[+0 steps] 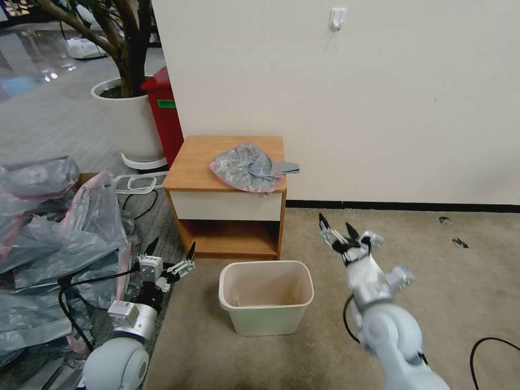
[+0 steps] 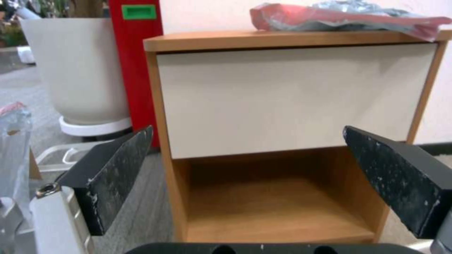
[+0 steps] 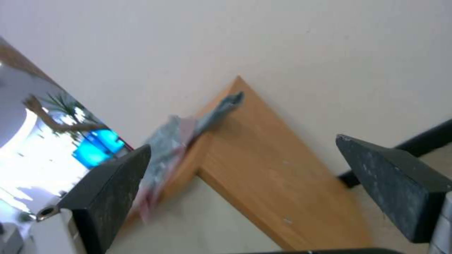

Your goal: Pick up the garbage bag from the table and place it over the trash can.

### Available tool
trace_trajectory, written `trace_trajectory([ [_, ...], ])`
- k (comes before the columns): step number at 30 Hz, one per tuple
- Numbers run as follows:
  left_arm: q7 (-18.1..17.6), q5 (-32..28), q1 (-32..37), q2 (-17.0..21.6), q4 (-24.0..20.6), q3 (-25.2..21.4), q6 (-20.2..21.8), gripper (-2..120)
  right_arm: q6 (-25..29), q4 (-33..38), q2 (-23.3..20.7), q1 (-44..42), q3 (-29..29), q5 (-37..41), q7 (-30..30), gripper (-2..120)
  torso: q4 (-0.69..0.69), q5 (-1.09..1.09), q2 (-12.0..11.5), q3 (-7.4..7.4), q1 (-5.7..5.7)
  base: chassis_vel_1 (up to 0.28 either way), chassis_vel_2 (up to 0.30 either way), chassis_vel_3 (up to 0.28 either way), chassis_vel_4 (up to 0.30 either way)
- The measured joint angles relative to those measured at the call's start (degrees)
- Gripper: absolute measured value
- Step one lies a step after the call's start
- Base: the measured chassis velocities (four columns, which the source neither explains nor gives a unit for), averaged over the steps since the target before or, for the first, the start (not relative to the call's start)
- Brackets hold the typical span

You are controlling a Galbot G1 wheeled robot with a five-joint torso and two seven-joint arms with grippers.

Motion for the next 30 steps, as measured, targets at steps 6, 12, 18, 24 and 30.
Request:
trace_trajectory([
  [6, 0.0, 0.0, 1.3, 0.3, -0.7, -0.9, -0.2, 100, -0.2, -8.7, 1.0, 10.8, -4.2, 7.5, 1.2, 100, 0.00, 0.01, 0.0, 0.00, 0.00, 0.000, 0.000, 0.000, 0.000],
  [12, 0.0, 0.2, 2.8, -0.5, -1.1, -2.0, -0.4, 100, 0.6, -19.9, 2.3, 20.3, -6.8, 11.9, 1.3, 100, 0.01, 0.00, 0.0, 0.00, 0.00, 0.000, 0.000, 0.000, 0.000],
  [18, -0.1, 1.0, 3.3, -0.6, -1.5, -2.0, -0.8, 100, 1.8, -27.3, 3.9, 26.0, -7.0, 12.7, 0.5, 100, 0.01, 0.00, 0.0, 0.00, 0.00, 0.000, 0.000, 0.000, 0.000],
  [24, -0.2, 1.9, 3.6, -1.5, -0.9, -1.7, -1.1, 100, 2.3, -30.5, 4.5, 28.5, -7.3, 13.5, -0.2, 100, 0.00, 0.00, 0.0, 0.00, 0.00, 0.000, 0.000, 0.000, 0.000],
  [30, -0.2, 2.7, 3.7, -2.4, -0.7, -1.4, -1.4, 100, 2.2, -32.4, 5.7, 30.2, -7.9, 13.9, -0.5, 96, 0.00, 0.00, 0.0, 0.00, 0.00, 0.000, 0.000, 0.000, 0.000],
])
